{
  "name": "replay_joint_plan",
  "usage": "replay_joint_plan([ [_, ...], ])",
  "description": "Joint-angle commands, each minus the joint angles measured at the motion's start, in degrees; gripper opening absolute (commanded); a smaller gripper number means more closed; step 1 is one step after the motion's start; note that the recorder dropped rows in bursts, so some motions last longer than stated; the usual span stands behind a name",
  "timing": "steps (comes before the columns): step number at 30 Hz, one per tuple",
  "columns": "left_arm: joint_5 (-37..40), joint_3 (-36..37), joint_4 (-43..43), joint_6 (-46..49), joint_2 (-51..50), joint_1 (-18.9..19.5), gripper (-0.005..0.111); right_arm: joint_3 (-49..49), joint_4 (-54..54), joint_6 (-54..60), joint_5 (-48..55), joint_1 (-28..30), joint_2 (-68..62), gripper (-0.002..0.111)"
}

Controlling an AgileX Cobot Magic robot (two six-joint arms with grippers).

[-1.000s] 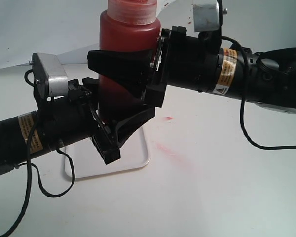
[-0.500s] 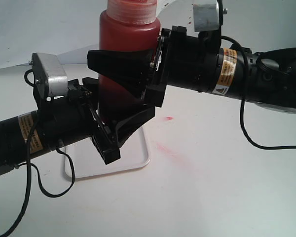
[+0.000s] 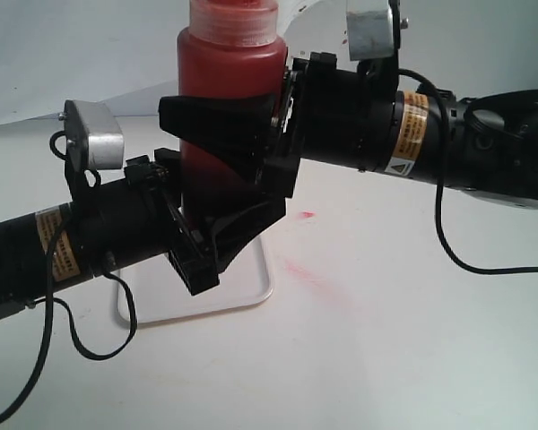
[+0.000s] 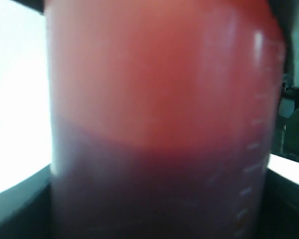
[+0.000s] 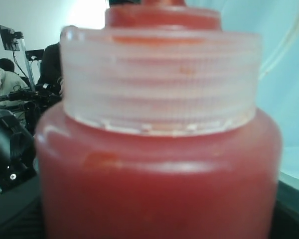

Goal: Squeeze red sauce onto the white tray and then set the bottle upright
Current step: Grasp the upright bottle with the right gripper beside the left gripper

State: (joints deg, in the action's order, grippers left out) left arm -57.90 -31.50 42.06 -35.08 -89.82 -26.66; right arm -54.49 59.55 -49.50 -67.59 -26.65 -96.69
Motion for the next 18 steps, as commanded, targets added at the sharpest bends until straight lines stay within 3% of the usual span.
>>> replay_joint_plan([
  [1, -2.3, -0.5, -2.5, -2.4, 0.4, -0.2, 0.104, 0.0, 0.2, 1.1, -1.1, -0.2, 0.4, 0.0],
  [10, -2.3, -0.5, -2.5, -2.4, 0.4, -0.2, 0.104, 0.0, 0.4, 1.4, 7.6, 0.7, 0.4, 0.0],
  [18, -1.7, -0.5, 1.1, -2.4, 0.4, -0.2, 0.104, 0.0, 2.9, 1.4, 10.5, 5.5, 0.4, 0.0],
])
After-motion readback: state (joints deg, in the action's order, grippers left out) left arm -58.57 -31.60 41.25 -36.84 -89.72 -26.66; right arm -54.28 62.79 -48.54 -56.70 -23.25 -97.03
